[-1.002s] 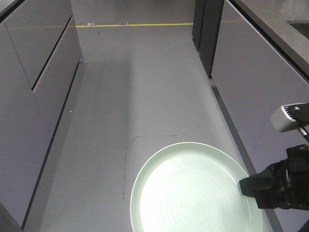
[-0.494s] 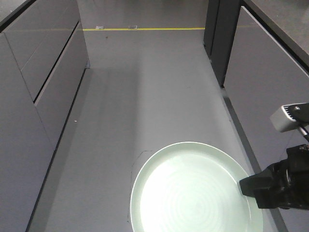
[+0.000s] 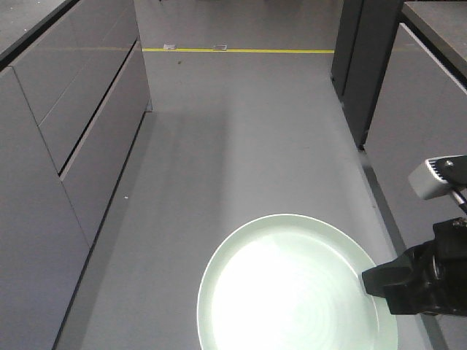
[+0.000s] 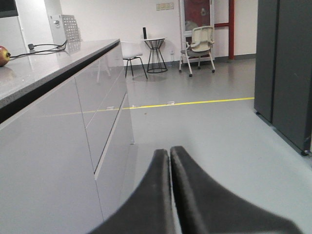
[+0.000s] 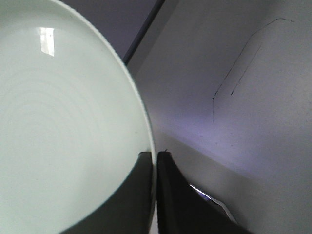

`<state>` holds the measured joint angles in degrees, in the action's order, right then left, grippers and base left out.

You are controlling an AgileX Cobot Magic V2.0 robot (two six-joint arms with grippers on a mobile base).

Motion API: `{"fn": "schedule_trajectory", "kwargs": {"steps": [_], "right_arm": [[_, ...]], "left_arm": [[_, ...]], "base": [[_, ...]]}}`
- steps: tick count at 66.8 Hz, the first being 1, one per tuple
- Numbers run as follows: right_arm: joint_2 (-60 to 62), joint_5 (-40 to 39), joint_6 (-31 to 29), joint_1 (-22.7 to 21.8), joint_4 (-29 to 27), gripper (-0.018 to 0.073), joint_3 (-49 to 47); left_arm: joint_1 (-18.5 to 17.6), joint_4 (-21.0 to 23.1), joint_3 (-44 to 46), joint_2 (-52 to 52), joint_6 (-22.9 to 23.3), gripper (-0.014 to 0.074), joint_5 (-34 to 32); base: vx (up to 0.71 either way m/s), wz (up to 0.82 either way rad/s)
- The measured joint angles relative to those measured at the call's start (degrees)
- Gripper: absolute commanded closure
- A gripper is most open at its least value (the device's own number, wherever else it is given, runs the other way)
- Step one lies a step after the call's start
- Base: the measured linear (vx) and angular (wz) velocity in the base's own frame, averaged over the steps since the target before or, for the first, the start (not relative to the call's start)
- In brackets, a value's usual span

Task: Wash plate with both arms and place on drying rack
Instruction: 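Hold the plate in the right gripper while driving down the aisle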

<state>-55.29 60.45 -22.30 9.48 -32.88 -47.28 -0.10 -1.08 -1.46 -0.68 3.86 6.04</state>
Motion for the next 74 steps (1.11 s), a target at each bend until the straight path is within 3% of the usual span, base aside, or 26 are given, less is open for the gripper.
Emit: {"fn": "schedule_trajectory", "kwargs": {"steps": [74], "right_arm": [[0.0,0.0,0.0,0.0,0.0,0.0564,0.0]], "left_arm": [[0.0,0.0,0.0,0.0,0.0,0.0603,0.0]], "base": [[0.27,0.07]]}}
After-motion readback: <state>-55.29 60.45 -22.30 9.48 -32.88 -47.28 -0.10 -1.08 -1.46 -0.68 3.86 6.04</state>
